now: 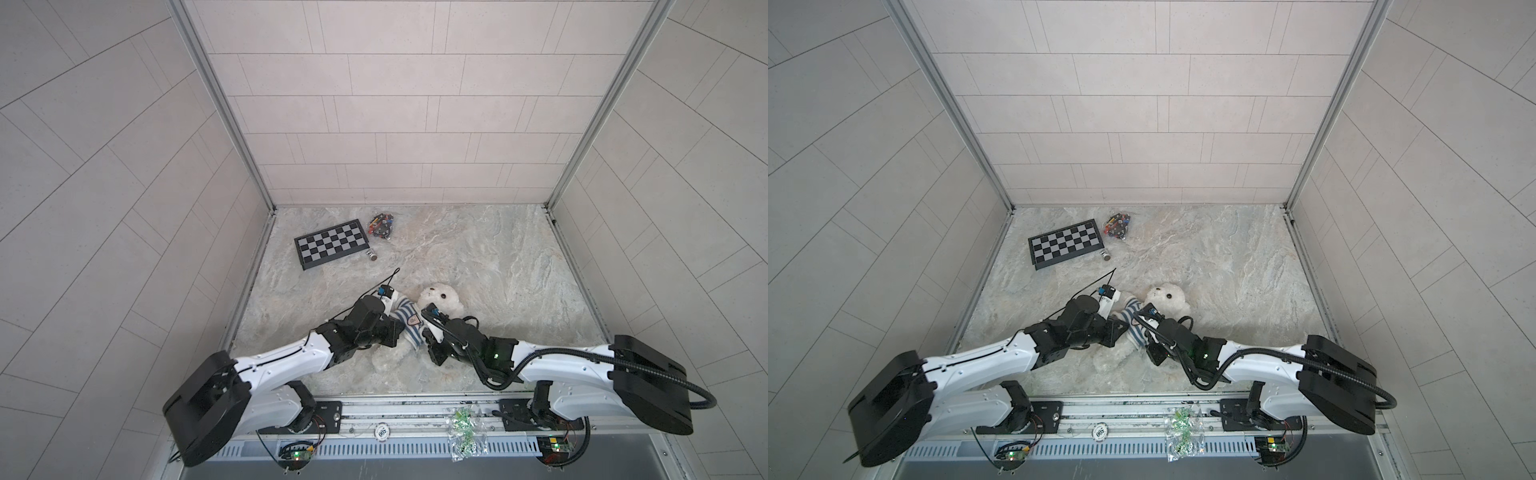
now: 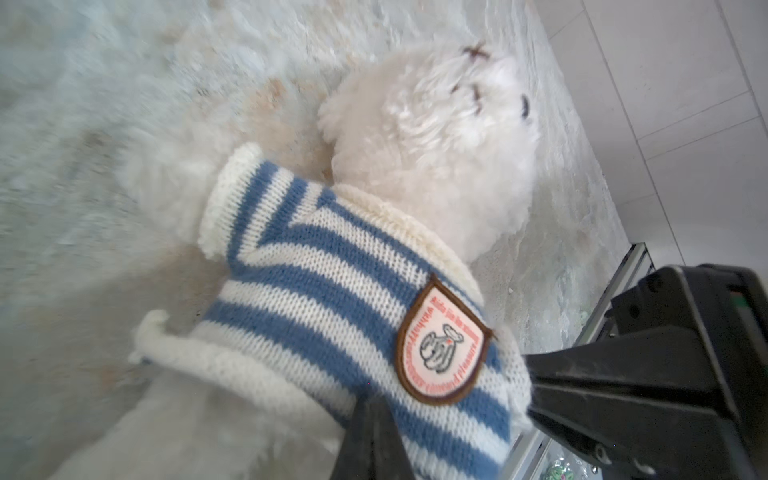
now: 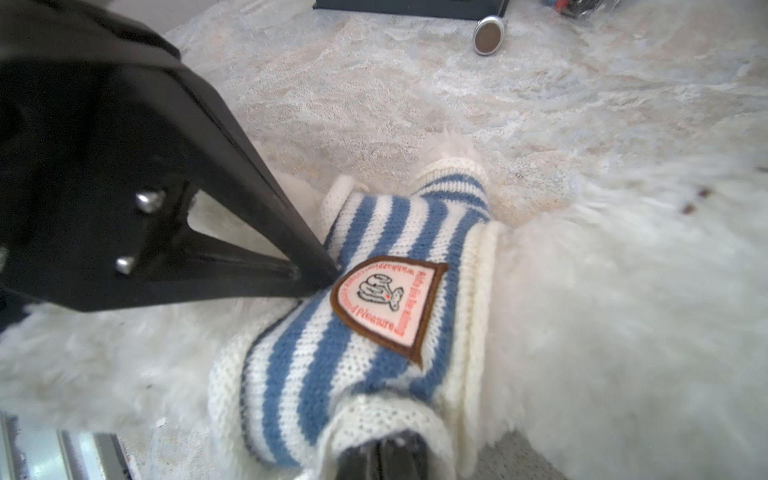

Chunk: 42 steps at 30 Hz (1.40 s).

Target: Dress the teddy bear

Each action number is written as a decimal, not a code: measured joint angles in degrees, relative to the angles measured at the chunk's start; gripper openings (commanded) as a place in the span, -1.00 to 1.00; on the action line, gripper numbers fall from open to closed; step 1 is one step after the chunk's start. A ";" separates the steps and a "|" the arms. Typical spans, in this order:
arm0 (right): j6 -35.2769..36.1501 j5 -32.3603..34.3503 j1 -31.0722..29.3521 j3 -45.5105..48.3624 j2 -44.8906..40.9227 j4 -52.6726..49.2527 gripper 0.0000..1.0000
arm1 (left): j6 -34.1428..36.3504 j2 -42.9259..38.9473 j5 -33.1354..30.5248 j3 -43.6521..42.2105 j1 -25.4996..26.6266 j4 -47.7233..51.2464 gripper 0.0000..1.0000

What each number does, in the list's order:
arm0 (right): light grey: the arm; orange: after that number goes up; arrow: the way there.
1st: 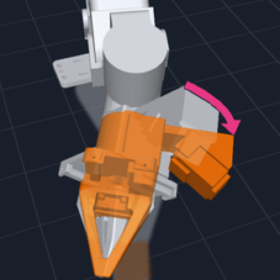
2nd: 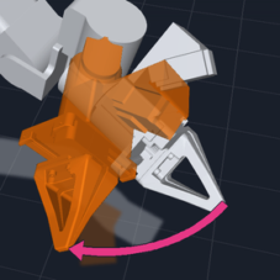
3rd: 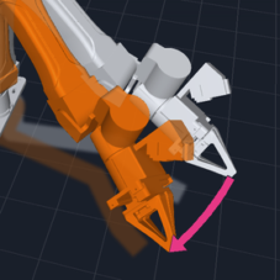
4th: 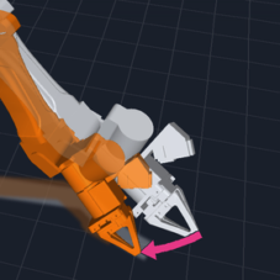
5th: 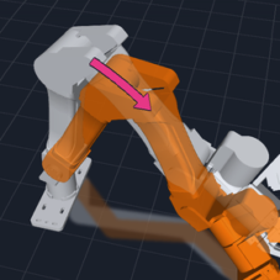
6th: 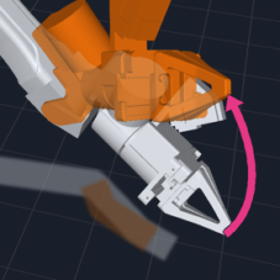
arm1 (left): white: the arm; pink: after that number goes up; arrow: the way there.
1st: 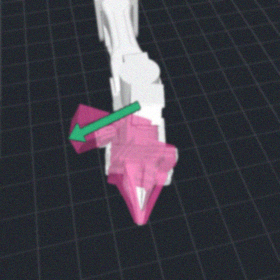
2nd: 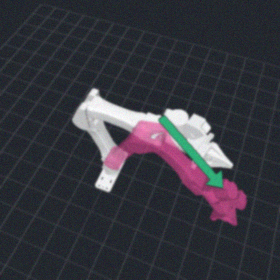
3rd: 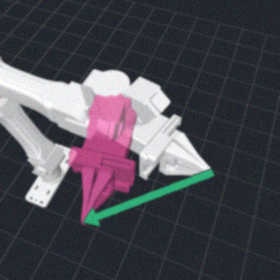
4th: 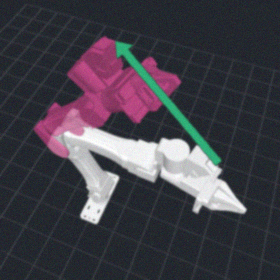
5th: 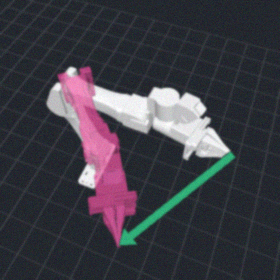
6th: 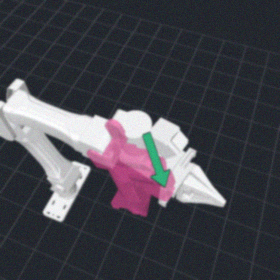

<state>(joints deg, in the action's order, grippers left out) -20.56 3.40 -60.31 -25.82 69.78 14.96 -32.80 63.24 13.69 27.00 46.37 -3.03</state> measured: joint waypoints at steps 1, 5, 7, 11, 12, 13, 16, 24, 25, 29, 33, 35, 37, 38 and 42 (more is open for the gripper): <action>-0.24 0.04 0.00 0.00 -1.49 -0.59 -1.00 | 0.55 -3.32 -1.01 0.22 0.04 2.01 -0.46; -1.01 0.04 0.00 -0.70 -5.73 -3.30 -1.00 | 0.83 -13.94 -4.79 2.16 1.27 7.93 -0.18; -1.42 0.00 0.00 -1.70 -6.05 -4.52 -1.00 | -0.15 -17.62 -6.36 2.62 3.76 9.40 -0.08; -2.36 -0.63 0.00 -2.91 -5.81 -5.33 -1.00 | -3.52 -18.86 -8.61 2.34 10.12 9.57 -0.10; -2.49 -0.81 0.00 -2.99 -5.66 -5.35 -1.00 | -4.70 -18.34 -9.18 1.88 11.61 8.92 -0.10; -2.64 -0.98 0.00 -2.99 -5.55 -5.33 -1.00 | -5.86 -17.46 -9.51 1.27 12.63 8.41 -0.06; -3.17 -1.55 0.00 -2.99 -5.27 -5.38 -1.00 | -8.98 -14.80 -10.58 -0.92 13.35 6.56 0.04; -4.70 -2.34 -0.74 -2.99 -3.82 -4.90 -1.00 | -12.52 -10.73 -11.93 -1.77 13.81 2.64 -0.50; -4.96 -2.49 -0.79 -2.99 -3.76 -4.79 -1.00 | -12.98 -10.51 -12.09 -1.88 13.84 1.77 -0.65; -5.22 -2.93 -0.81 -2.78 -3.89 -4.42 -1.00 | -13.53 -9.66 -13.35 -2.12 13.81 0.26 -1.00; -5.07 -3.58 -0.81 -1.33 -6.08 -4.50 -1.00 | -13.88 -11.93 -14.23 -3.15 12.98 0.31 -1.00; -4.83 -4.31 -0.81 -0.22 -8.17 -4.44 -1.00 | -13.75 -13.62 -14.21 -3.91 11.76 0.35 -1.00; -4.22 -5.27 -0.81 0.81 -10.34 -4.46 -1.00 | -13.68 -15.21 -13.99 -4.55 10.16 0.74 -1.00; -3.65 -5.84 -0.81 1.22 -11.28 -4.52 -1.00 | -13.57 -15.89 -13.75 -4.87 9.20 0.81 -1.00; -0.39 -8.44 -0.81 2.34 -14.21 -4.72 -1.00 | -12.76 -17.29 -12.26 -6.16 6.01 1.36 -1.00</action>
<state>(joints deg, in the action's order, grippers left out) -20.95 -5.04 -61.12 -23.49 55.57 10.24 -45.56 45.95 1.43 20.84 52.38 -1.67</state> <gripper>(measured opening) 0.041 0.043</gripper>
